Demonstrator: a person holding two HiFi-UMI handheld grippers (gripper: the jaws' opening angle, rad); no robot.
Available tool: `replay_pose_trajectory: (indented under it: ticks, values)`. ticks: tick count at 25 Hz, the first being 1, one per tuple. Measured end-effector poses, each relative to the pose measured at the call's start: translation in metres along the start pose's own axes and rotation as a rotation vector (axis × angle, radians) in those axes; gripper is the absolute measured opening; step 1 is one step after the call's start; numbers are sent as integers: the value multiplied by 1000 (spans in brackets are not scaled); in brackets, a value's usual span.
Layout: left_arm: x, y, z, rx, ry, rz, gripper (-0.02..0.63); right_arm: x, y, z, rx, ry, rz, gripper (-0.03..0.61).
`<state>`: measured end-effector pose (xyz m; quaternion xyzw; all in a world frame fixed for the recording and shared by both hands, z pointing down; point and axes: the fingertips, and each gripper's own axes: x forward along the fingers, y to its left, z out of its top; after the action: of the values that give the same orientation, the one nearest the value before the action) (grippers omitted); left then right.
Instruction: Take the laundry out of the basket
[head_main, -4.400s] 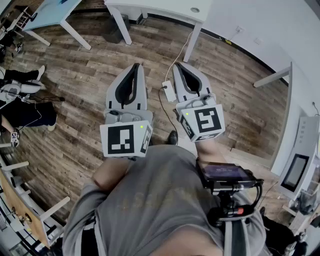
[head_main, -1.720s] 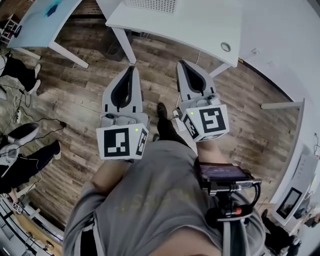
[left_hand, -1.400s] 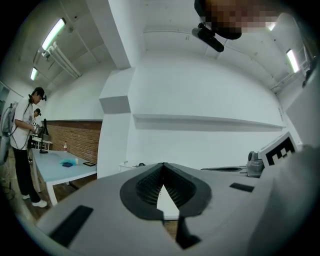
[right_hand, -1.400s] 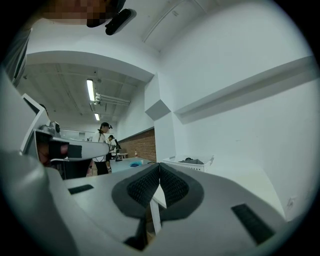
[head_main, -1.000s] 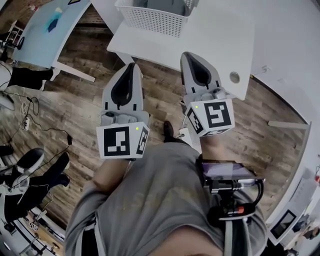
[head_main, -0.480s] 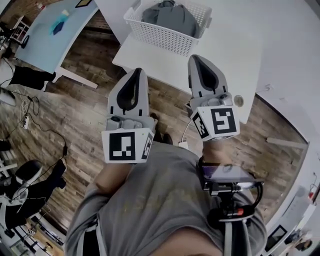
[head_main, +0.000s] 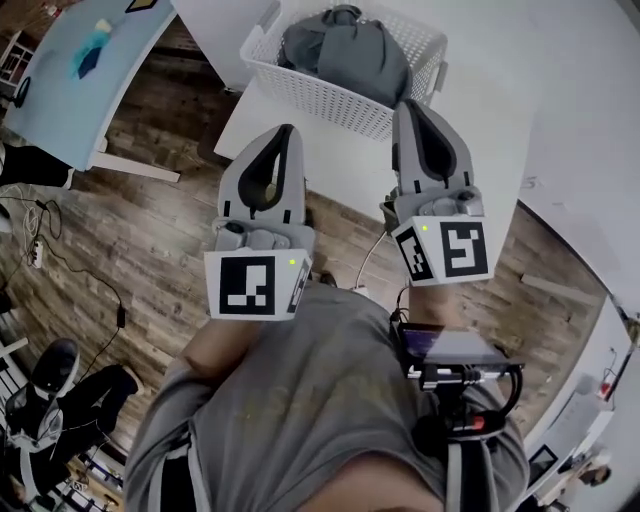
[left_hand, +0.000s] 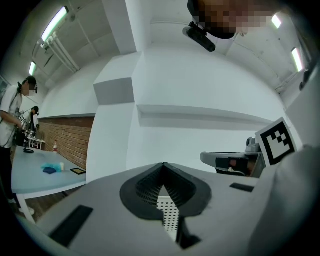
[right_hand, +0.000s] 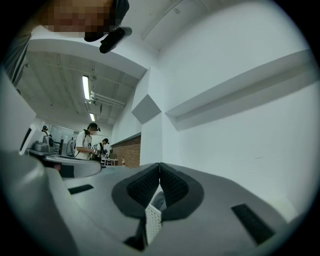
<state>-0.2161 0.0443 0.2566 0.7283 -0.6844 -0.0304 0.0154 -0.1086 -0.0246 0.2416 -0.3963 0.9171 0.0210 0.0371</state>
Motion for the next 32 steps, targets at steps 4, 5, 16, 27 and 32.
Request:
replay_pose_trajectory:
  ticks: [4,5,16,27,32]
  values:
    - [42,15,5,5,-12,-53,8,31,-17,2,-12,7,-44,8]
    - [52,18,7,5,-17,-64,8,39,-21,4,-12,6,-53,8]
    - [141,35,44,40,-116,-209,8,96,-64,36,-54,-94,-183,8]
    - [183,0,55,62,-132,-341,8,79,-110,50,-59,-153,-317,8]
    - [207,-11,36,57,-47,-371,8,75,-133,44,-36,-128,-359,8]
